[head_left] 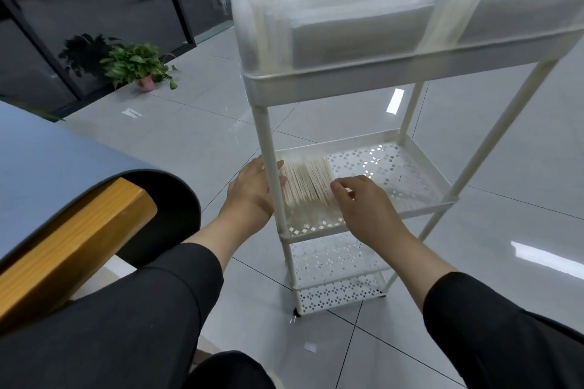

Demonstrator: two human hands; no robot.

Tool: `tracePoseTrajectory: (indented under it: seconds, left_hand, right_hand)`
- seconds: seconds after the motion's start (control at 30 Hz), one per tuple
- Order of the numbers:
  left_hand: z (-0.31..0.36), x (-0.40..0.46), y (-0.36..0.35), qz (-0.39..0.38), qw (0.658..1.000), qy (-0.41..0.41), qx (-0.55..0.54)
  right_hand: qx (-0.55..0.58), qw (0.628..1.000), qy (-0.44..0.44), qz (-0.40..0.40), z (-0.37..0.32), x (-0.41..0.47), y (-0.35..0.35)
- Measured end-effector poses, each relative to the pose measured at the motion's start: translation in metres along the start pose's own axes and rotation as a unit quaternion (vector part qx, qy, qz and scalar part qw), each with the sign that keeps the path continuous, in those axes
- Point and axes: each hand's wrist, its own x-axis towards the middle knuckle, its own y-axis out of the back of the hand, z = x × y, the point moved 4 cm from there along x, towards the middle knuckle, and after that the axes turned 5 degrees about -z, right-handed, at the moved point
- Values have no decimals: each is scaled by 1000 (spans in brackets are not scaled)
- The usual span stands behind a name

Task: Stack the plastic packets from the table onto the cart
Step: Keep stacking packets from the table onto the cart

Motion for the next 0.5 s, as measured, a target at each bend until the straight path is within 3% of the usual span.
tracePoseTrajectory:
  seconds: [0.13,0.3,0.5]
  left_hand:
    - [10,-2,3,-22,999,17,-18]
    - [16,2,7,-39,997,1,65]
    - [17,19,4,-30,994,-54,96]
  right_hand:
    - [6,1000,-4,-7,5,6,4]
    - [18,997,10,-69,2,7,1]
    - [-4,999,0,-44,0,18,-6]
